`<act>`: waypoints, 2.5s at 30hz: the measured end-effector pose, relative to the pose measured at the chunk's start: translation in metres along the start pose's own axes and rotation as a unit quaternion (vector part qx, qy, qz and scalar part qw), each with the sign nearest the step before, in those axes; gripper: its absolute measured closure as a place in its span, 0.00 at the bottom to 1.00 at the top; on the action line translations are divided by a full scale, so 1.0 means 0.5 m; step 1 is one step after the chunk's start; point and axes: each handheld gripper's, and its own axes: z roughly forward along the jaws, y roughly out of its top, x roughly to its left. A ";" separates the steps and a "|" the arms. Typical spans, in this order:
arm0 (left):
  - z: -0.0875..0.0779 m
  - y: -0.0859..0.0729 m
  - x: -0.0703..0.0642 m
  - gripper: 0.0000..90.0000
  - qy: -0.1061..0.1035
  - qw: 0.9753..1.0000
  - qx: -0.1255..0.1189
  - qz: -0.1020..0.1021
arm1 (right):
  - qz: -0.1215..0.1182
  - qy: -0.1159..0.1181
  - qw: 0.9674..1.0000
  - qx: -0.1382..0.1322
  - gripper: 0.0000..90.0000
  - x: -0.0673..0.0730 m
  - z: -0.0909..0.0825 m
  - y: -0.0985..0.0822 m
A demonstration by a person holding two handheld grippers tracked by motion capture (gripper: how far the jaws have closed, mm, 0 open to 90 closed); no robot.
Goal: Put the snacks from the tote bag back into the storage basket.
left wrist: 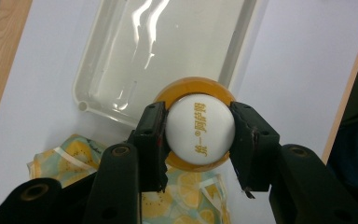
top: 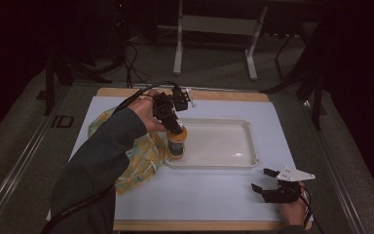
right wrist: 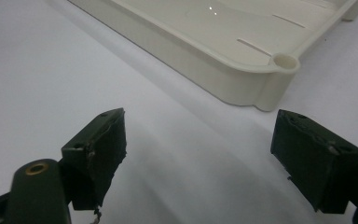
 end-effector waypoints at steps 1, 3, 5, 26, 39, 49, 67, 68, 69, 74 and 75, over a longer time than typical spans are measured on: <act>0.001 0.001 0.000 0.66 -0.001 1.000 0.002 0.000 | 0.001 0.000 1.000 0.000 0.20 0.000 0.000 0.000; 0.004 0.003 0.001 0.66 -0.003 1.000 0.002 0.002 | 0.001 0.001 1.000 -0.001 0.20 -0.001 0.000 0.000; 0.008 0.006 0.002 0.66 -0.006 1.000 0.001 0.000 | 0.001 0.001 1.000 -0.001 0.20 -0.001 0.000 0.000; 0.038 0.011 0.005 0.66 -0.013 1.000 0.009 -0.004 | 0.000 0.002 1.000 0.000 0.20 -0.001 0.000 0.000; 0.049 0.012 0.006 0.66 -0.014 1.000 0.011 -0.006 | 0.001 0.003 1.000 -0.001 0.20 -0.001 0.000 0.000; 0.055 0.016 0.006 0.66 -0.016 1.000 0.013 -0.005 | 0.001 0.003 1.000 -0.001 0.20 -0.001 0.000 0.000; 0.071 0.012 0.008 0.66 -0.019 0.999 0.026 -0.009 | 0.000 0.003 1.000 0.000 0.20 -0.001 0.000 0.000; 0.072 0.011 0.009 0.66 -0.019 0.999 0.027 -0.009 | 0.000 0.004 1.000 -0.001 0.20 -0.001 0.000 0.000; 0.073 0.010 0.009 0.66 -0.019 0.999 0.026 -0.009 | 0.000 0.003 1.000 0.000 0.20 -0.001 0.000 0.000; 0.082 0.007 0.009 0.66 -0.023 0.999 0.033 -0.008 | 0.000 0.003 1.000 -0.001 0.20 -0.001 0.000 0.000; 0.083 0.006 0.009 0.66 -0.023 0.999 0.033 -0.010 | 0.000 0.003 1.000 -0.001 0.20 -0.001 0.000 0.000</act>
